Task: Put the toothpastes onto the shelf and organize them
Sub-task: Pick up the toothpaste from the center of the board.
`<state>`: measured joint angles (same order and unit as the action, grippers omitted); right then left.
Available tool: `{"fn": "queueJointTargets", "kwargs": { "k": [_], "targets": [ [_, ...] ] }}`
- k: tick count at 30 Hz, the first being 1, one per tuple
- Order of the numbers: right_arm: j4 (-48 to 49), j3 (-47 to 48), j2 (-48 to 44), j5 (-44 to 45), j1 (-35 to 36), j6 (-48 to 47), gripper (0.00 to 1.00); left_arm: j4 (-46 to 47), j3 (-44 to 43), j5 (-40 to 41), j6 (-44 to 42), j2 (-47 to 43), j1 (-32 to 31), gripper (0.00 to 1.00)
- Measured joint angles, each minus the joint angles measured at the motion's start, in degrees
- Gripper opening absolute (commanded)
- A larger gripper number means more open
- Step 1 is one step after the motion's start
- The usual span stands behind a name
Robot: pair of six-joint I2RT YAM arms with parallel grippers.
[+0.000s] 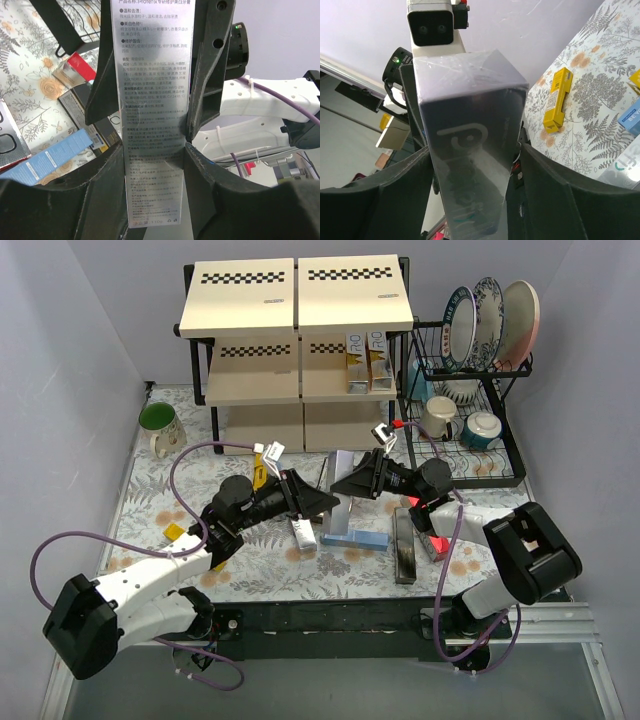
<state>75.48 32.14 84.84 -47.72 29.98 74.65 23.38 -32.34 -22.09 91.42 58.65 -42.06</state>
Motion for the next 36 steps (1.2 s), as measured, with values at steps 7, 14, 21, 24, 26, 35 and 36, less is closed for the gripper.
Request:
{"fn": "queueJointTargets", "kwargs": {
  "k": [7, 14, 21, 24, 26, 35, 36],
  "targets": [
    [0.2, 0.0, 0.8, -1.6, -0.4, 3.1, 0.41, 0.7, 0.9, -0.3, 0.9, 0.9, 0.1, 0.35],
    [0.3, 0.2, 1.0, -1.9, -0.7, 3.6, 0.30, 1.1, 0.9, -0.5, 0.9, 1.2, 0.1, 0.66],
    [-0.9, 0.1, 2.1, -1.7, -1.7, 2.4, 0.20, -3.6, 0.2, 2.7, -2.9, -0.2, -0.1, 0.90],
    [-1.3, 0.1, 1.8, -1.4, -1.9, -0.1, 0.19, -7.6, -0.8, 5.9, -5.3, -1.9, -0.1, 0.96],
    [-2.0, 0.1, 0.7, -0.9, -1.9, -2.6, 0.18, -10.2, -1.8, 8.2, -7.1, -3.1, -0.1, 0.97],
    [-30.2, 4.7, -11.1, 10.3, -1.8, -23.0, 0.11, -19.8, -4.7, 17.1, -16.0, -5.6, -0.5, 0.98],
    [-35.0, 6.1, -11.6, 12.6, -1.8, -24.9, 0.10, -20.5, -5.0, 18.0, -17.0, -5.6, -0.9, 0.98]
  ]
}}
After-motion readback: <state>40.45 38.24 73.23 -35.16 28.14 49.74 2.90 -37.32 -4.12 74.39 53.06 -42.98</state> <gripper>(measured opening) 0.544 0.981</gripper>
